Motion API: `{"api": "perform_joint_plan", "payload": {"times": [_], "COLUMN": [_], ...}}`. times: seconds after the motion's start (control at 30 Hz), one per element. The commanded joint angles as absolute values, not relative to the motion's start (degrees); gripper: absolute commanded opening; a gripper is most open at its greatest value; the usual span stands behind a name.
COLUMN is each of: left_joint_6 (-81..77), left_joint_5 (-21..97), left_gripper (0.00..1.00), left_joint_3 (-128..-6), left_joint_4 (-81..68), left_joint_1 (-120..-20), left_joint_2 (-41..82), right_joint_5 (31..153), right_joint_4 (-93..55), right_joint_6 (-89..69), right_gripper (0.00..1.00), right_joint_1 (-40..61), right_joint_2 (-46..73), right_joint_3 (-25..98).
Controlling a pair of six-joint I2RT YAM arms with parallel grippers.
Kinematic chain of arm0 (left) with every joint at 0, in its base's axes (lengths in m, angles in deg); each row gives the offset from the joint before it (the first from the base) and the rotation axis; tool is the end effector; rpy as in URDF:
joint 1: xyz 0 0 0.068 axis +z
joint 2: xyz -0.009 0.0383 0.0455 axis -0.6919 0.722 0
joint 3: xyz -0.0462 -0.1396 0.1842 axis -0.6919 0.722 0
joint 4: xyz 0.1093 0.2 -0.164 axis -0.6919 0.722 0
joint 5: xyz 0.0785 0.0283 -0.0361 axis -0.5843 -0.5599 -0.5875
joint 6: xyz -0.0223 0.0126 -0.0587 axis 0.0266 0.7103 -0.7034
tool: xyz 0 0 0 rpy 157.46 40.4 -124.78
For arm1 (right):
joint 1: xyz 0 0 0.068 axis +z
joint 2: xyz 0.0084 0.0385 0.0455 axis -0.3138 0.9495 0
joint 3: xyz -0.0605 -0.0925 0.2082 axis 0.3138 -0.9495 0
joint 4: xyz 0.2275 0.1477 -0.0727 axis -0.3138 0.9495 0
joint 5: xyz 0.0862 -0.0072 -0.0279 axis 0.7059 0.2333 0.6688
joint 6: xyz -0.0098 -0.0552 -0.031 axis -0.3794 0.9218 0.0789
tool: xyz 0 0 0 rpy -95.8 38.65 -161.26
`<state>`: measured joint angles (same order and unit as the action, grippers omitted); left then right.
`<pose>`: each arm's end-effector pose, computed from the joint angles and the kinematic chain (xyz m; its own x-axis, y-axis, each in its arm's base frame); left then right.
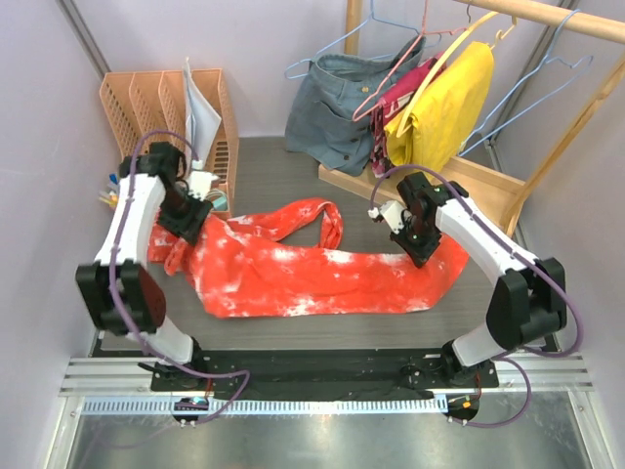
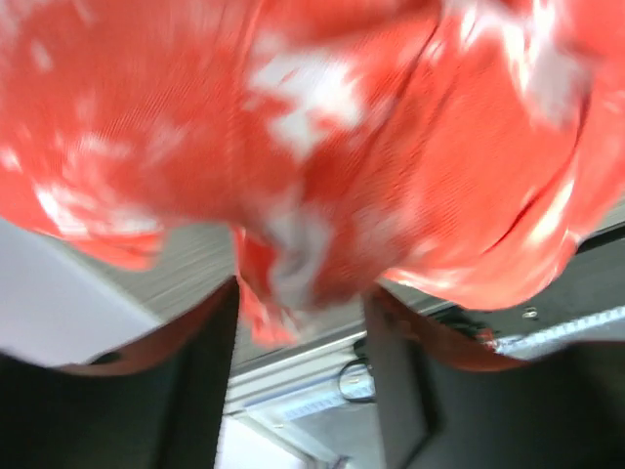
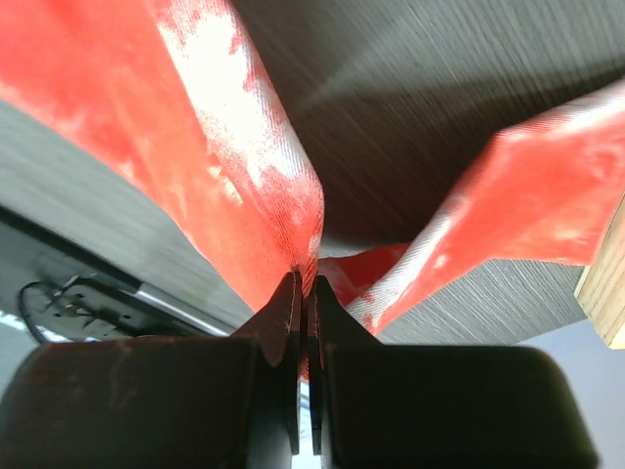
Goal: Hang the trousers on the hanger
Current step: Fold the trousers
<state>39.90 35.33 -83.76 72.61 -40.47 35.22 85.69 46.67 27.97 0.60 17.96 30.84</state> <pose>0.3121 0.0130 0.2724 -0.8653 0.4467 -0.2274 0.4547 0.8904 0.0186 0.2753 0.0958 0.2035 -0.6298 -0.7645 -0.1376 -0.7667 0.6402 -0.0477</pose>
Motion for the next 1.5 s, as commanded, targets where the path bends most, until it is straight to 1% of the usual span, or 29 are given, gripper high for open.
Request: {"api": "perform_joint_plan", "payload": {"times": [0.0,0.03,0.13,0.23,0.27,0.33,0.37,0.4,0.5,0.63,0.67,0.77,0.83,0.87,0.97,1.0,1.07,1.1,1.13,1.17,1.2,1.3,1.33,1.37,1.4,1.47], "left_joint_6": [34.17,34.88,39.17,40.59,40.51,40.94,43.30,44.63,47.80,48.42,47.72,43.34,37.80,35.87,29.79,29.44,31.70,34.16,36.62,41.69,43.91,52.97,54.12,55.26,57.97,58.35], "left_joint_5": [41.92,44.46,43.79,43.17,43.69,46.41,51.82,53.96,57.75,62.32,63.11,65.50,65.84,65.32,62.69,62.16,60.84,60.84,61.27,61.71,63.11,64.96,64.79,64.62,64.09,62.16], "left_gripper": [0.66,0.69,0.76,0.80,0.92,0.95,0.96,0.97,1.00,1.00,1.00,0.95,0.87,0.79,0.69,0.62,0.51,0.43,0.42,0.42,0.50,0.63,0.64,0.64,0.63,0.62], "left_joint_3": [-81.91,-81.29,-76.64,-70.13,-69.16,-67.66,-67.31,-66.00,-60.48,-54.48,-53.86,-53.42,-55.87,-57.01,-62.90,-65.69,-68.52,-70.71,-70.91,-70.39,-68.73,-66.96,-66.61,-65.99,-64.51,-62.04], "left_joint_4": [73.18,73.53,74.68,72.23,71.52,72.12,73.43,74.66,76.17,69.33,65.40,59.58,54.30,52.98,48.14,47.44,51.27,54.43,60.38,62.52,64.46,74.12,75.54,76.60,78.35,76.71], "left_joint_1": [-37.90,-35.02,-30.79,-26.92,-25.77,-22.36,-20.86,-19.62,-16.71,-16.62,-16.88,-18.81,-21.18,-21.80,-23.12,-23.21,-23.21,-23.21,-22.26,-21.12,-19.62,-12.34,-8.92,-7.58,-6.87,-6.60], "left_joint_2": [38.81,37.85,33.37,29.76,28.88,28.17,27.73,26.86,24.49,22.81,23.33,27.28,31.65,32.90,36.86,37.48,38.71,39.41,38.98,38.20,35.67,33.10,32.92,32.92,33.00,32.39], "right_joint_5": [81.88,82.15,82.68,82.24,82.15,82.06,82.33,82.50,82.94,83.12,83.21,83.21,85.49,85.58,85.58,85.67,85.84,85.76,85.76,85.76,85.84,86.19,86.37,86.46,86.46,86.37], "right_joint_4": [44.09,44.01,42.78,41.55,41.20,40.76,40.67,40.58,40.23,40.14,40.31,40.40,40.58,40.66,40.84,40.75,41.01,41.10,41.37,41.28,41.37,41.46,41.46,41.46,41.46,41.46], "right_joint_6": [27.16,26.72,26.45,26.54,26.45,26.10,25.93,25.84,25.66,25.75,25.84,25.84,25.40,25.31,25.31,25.22,25.05,25.05,25.13,25.05,25.05,24.87,24.87,24.87,24.87,24.87], "right_gripper": [0.01,0.01,0.01,0.01,0.01,0.01,0.01,0.01,0.01,0.01,0.01,0.01,0.01,0.01,0.01,0.01,0.01,0.01,0.01,0.01,0.01,0.01,0.01,0.01,0.01,0.01], "right_joint_1": [0.17,0.17,0.17,0.17,0.17,0.17,0.17,0.17,0.17,0.08,0.17,0.17,0.17,0.17,0.17,0.17,0.17,0.17,0.17,0.17,0.17,0.17,0.17,0.17,0.17,0.17], "right_joint_2": [20.79,20.97,20.45,20.18,20.18,20.09,20.00,19.92,20.09,20.97,21.32,21.76,22.11,22.29,22.73,22.82,23.34,23.43,23.52,23.35,23.26,23.25,23.34,23.43,23.61,23.78], "right_joint_3": [31.00,30.83,28.46,25.82,24.95,24.41,24.24,24.06,24.41,25.20,25.46,26.51,27.31,27.40,27.75,27.66,28.01,28.27,28.54,28.54,28.45,28.37,28.45,28.63,28.71,28.80]}}
